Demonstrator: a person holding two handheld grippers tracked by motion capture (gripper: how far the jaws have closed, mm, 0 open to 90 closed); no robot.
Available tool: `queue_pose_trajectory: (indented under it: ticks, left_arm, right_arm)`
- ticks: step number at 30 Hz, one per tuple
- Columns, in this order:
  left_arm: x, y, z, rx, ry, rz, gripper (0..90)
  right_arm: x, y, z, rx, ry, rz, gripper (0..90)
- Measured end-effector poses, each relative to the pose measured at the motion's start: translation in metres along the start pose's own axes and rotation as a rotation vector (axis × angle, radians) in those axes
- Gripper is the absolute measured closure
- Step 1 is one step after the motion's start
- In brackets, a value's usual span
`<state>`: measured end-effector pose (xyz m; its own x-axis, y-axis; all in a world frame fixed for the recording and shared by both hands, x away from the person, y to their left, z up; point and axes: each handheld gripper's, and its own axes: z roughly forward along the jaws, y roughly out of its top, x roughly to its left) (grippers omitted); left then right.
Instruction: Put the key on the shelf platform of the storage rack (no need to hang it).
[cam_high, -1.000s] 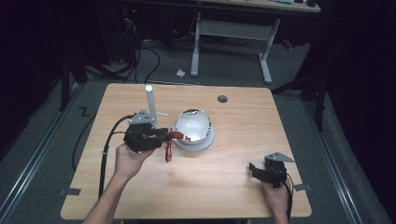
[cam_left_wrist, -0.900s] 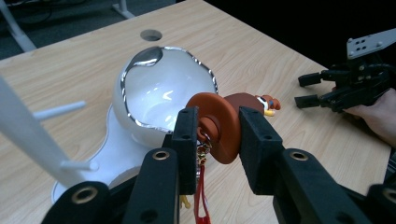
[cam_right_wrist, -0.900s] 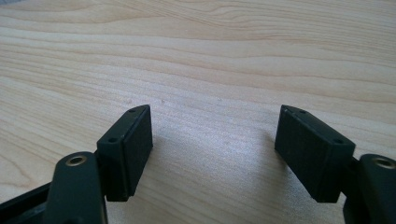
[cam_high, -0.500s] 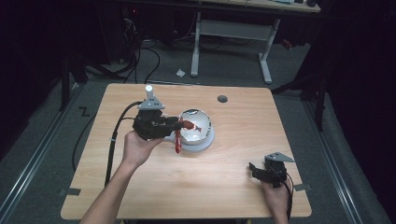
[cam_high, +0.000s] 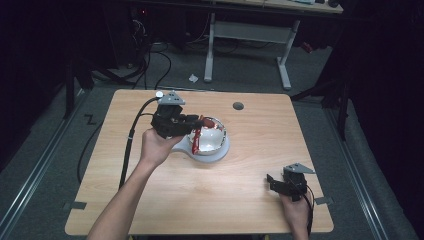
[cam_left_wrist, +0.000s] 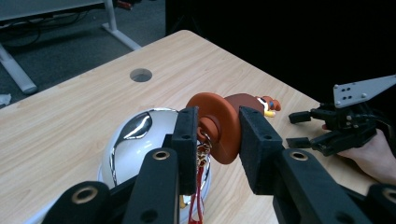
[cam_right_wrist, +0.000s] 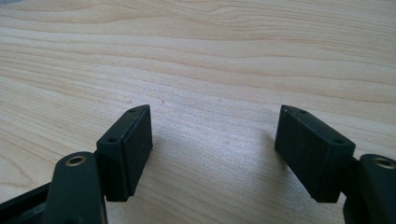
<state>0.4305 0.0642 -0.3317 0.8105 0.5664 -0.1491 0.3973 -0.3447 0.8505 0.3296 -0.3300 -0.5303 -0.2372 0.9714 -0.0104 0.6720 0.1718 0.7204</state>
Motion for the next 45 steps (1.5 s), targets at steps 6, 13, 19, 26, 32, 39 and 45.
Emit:
queue_pose_trajectory:
  ticks: [6, 13, 19, 26, 32, 39, 45]
  left_arm:
    - [0.004, 0.005, 0.013, 0.005, 0.008, -0.007, 69.8]
    - [0.005, 0.008, 0.028, 0.004, 0.028, -0.006, 69.7]
    - [0.007, 0.008, 0.038, 0.004, 0.036, -0.014, 69.7]
    - [0.008, 0.002, 0.049, 0.022, 0.053, -0.013, 69.7]
    - [0.012, -0.004, 0.055, 0.038, 0.061, -0.025, 69.6]
    - [0.016, -0.012, 0.06, 0.054, 0.082, -0.028, 69.6]
    - [0.02, -0.019, 0.064, 0.071, 0.105, -0.03, 69.6]
  right_arm:
    - [0.0, 0.0, 0.0, 0.0, 0.0, 0.0, 27.7]
    - [0.0, 0.0, 0.0, 0.0, -0.001, -0.001, 27.6]
    - [0.0, 0.0, 0.0, 0.0, -0.001, 0.0, 27.6]
    - [0.0, 0.0, 0.0, 0.0, -0.001, -0.001, 27.5]
    - [0.0, 0.0, 0.0, 0.0, -0.001, -0.001, 27.5]
    - [0.0, 0.0, 0.0, 0.001, -0.001, -0.001, 27.4]
    - [0.0, 0.0, 0.0, 0.0, -0.001, -0.002, 27.4]
